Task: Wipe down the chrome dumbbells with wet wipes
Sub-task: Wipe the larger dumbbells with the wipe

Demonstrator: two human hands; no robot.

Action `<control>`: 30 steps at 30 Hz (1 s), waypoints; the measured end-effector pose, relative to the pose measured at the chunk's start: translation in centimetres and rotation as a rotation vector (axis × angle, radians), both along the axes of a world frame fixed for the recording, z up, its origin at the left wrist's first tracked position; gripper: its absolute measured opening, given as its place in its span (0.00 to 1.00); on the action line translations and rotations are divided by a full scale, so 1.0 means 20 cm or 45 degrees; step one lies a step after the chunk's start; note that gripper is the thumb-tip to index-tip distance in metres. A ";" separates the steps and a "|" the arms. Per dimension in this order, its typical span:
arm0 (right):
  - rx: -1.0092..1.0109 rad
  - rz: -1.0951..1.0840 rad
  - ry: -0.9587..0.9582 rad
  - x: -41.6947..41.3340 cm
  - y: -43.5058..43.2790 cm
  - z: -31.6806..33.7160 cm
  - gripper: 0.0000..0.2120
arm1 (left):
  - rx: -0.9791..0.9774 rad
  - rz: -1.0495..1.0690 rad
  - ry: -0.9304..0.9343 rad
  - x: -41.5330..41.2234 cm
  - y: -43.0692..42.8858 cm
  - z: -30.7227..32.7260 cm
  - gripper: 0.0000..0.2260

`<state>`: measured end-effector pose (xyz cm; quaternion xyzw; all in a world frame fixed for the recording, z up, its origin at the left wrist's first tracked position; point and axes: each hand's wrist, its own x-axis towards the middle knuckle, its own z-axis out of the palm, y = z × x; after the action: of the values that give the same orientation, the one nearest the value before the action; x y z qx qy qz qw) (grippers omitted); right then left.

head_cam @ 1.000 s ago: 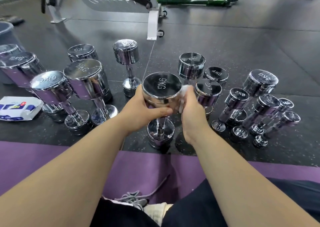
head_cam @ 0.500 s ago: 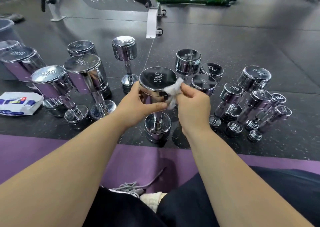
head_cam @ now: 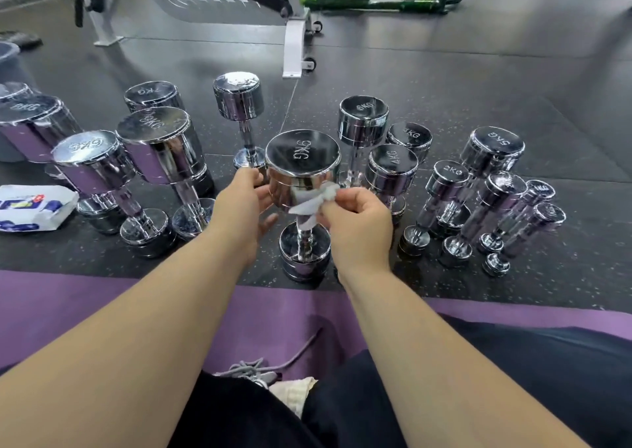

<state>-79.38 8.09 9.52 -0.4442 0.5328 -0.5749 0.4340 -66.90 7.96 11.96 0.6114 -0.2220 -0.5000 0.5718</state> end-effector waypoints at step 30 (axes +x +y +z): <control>0.094 0.207 0.051 0.05 0.00 0.09 0.10 | -0.162 -0.145 0.072 -0.01 0.09 0.06 0.08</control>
<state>-78.36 8.12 11.23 -0.4810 0.5245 -0.5087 0.4846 -67.19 9.81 13.15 0.5458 -0.2713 -0.5336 0.5863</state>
